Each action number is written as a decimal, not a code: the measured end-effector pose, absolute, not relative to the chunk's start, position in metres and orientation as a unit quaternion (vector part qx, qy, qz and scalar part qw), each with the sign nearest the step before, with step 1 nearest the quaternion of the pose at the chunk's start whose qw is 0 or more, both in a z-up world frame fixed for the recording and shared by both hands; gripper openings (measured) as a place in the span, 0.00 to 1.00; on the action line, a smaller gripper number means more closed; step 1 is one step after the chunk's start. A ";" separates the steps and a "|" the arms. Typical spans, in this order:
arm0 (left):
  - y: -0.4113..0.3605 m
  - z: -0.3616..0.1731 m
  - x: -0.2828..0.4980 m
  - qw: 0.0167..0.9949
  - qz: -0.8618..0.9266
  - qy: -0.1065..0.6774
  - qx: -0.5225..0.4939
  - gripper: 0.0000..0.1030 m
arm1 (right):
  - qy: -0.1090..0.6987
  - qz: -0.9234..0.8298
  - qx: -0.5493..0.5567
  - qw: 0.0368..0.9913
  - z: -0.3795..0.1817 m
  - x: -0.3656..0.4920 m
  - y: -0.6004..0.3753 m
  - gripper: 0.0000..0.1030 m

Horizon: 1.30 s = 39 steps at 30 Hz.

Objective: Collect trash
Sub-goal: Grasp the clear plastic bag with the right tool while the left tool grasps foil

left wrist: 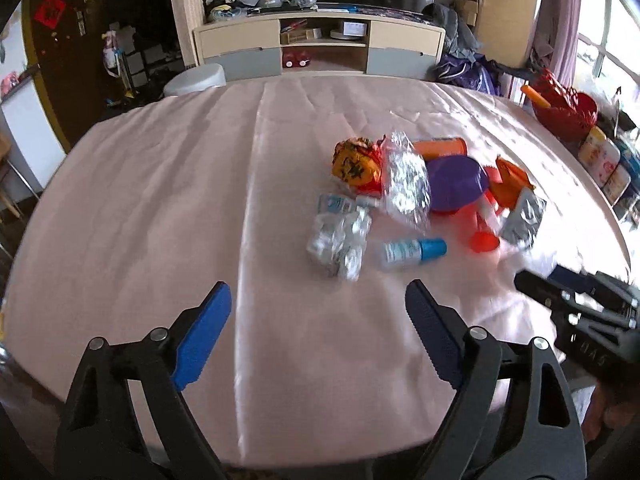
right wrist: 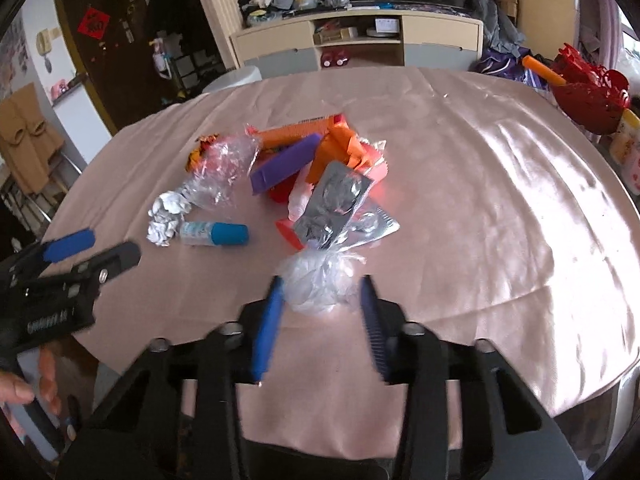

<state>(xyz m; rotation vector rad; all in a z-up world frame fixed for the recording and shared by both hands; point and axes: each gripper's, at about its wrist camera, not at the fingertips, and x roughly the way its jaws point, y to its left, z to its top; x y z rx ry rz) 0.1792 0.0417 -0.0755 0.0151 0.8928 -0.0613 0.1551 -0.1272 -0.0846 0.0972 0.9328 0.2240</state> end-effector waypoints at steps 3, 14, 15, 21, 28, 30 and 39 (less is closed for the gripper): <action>0.039 -0.081 0.196 0.901 -0.038 0.432 0.004 0.76 | 0.456 0.117 0.052 0.881 -0.086 0.158 -0.128 0.18; 0.043 -0.097 0.228 0.888 -0.060 0.454 -0.033 0.50 | 0.447 0.117 0.068 0.884 -0.071 0.152 -0.142 0.15; 0.042 -0.096 0.228 0.888 -0.060 0.455 -0.031 0.39 | 0.446 0.119 0.067 0.885 -0.070 0.151 -0.141 0.15; 0.034 -0.093 0.217 0.886 -0.066 0.459 -0.015 0.17 | 0.445 0.127 0.073 0.883 -0.067 0.144 -0.146 0.15; 0.028 -0.075 0.182 0.889 -0.062 0.454 0.007 0.04 | 0.437 0.144 0.077 0.884 -0.056 0.125 -0.150 0.15; 0.025 -0.070 0.171 0.890 -0.060 0.452 0.011 0.04 | 0.436 0.148 0.081 0.884 -0.054 0.120 -0.150 0.15; 0.011 -0.060 0.093 0.889 -0.068 0.452 -0.002 0.04 | 0.427 0.168 0.079 0.885 -0.043 0.085 -0.156 0.15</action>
